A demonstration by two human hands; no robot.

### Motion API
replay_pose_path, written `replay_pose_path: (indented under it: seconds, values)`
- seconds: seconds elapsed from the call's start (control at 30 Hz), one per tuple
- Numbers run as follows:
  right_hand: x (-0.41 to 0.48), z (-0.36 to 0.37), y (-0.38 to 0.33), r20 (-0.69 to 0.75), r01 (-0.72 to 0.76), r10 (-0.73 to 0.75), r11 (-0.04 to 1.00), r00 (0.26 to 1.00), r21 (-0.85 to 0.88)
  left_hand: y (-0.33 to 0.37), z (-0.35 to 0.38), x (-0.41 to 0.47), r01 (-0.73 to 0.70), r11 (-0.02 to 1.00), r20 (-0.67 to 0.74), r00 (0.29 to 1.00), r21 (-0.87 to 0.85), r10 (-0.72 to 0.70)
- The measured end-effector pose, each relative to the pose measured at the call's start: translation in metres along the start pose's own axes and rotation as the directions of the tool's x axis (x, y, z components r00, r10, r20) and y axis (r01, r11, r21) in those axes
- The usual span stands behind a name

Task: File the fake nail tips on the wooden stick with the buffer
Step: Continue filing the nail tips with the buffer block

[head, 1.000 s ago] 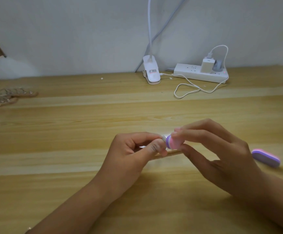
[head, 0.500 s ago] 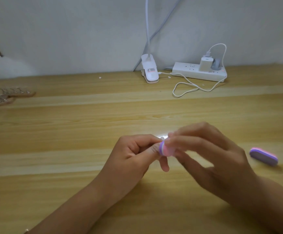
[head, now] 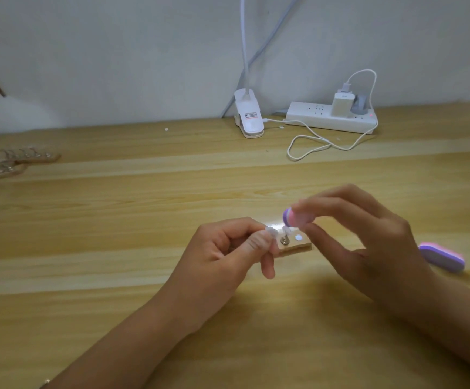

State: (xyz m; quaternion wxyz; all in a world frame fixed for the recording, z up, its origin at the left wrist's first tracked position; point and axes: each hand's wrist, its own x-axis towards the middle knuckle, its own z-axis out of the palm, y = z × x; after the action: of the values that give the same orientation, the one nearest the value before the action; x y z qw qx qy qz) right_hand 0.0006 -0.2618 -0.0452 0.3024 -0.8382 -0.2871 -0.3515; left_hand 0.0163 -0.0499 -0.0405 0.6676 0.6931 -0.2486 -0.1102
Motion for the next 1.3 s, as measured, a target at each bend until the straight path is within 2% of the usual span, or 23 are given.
replay_pose_path:
  seconds: [0.1, 0.2, 0.33, 0.47, 0.6, 0.77, 0.9, 1.03, 1.2, 1.3]
  values:
    - [-0.003, 0.003, -0.01, 0.012, 0.046, -0.047, 0.996, 0.999, 0.073, -0.001, 0.001, 0.0, 0.013, 1.0, 0.022, 1.0, 0.004, -0.013]
    - [-0.005, 0.005, -0.012, 0.06, 0.148, -0.15, 0.989, 0.987, 0.027, -0.001, 0.001, -0.001, 0.054, 0.998, 0.063, 0.997, -0.031, -0.052]
    - [-0.002, 0.002, -0.007, 0.03, 0.119, -0.12, 0.992, 0.992, 0.046, 0.0, 0.0, 0.0, 0.145, 0.978, 0.122, 0.984, -0.149, -0.128]
    - [-0.008, 0.007, -0.011, 0.079, 0.185, -0.19, 0.98, 0.979, 0.066, 0.001, 0.0, 0.0, 0.224, 0.947, 0.194, 0.964, -0.229, -0.181]
    - [-0.004, 0.002, -0.004, 0.047, 0.135, -0.138, 0.989, 0.989, 0.057, 0.002, -0.002, 0.001, 0.271, 0.932, 0.23, 0.949, -0.24, -0.216]
    - [-0.008, 0.008, -0.009, 0.101, 0.2, -0.206, 0.978, 0.973, 0.066, 0.001, -0.002, 0.0, 0.326, 0.903, 0.264, 0.931, -0.281, -0.254]
    - [-0.002, 0.001, -0.003, 0.059, 0.124, -0.13, 0.988, 0.99, 0.09, 0.004, -0.002, 0.001, 0.358, 0.882, 0.3, 0.916, -0.306, -0.267]
    - [-0.006, 0.008, -0.012, 0.104, 0.171, -0.188, 0.974, 0.977, 0.149, 0.003, -0.002, 0.0, 0.367, 0.874, 0.299, 0.914, -0.317, -0.275]
    - [-0.002, 0.0, -0.003, 0.054, 0.078, -0.087, 0.986, 0.995, 0.148, 0.003, -0.003, 0.001, 0.38, 0.855, 0.316, 0.909, -0.354, -0.273]
    - [-0.004, 0.007, -0.012, 0.049, 0.122, -0.133, 0.976, 0.99, 0.182, 0.002, -0.003, 0.001, 0.364, 0.86, 0.303, 0.916, -0.356, -0.263]
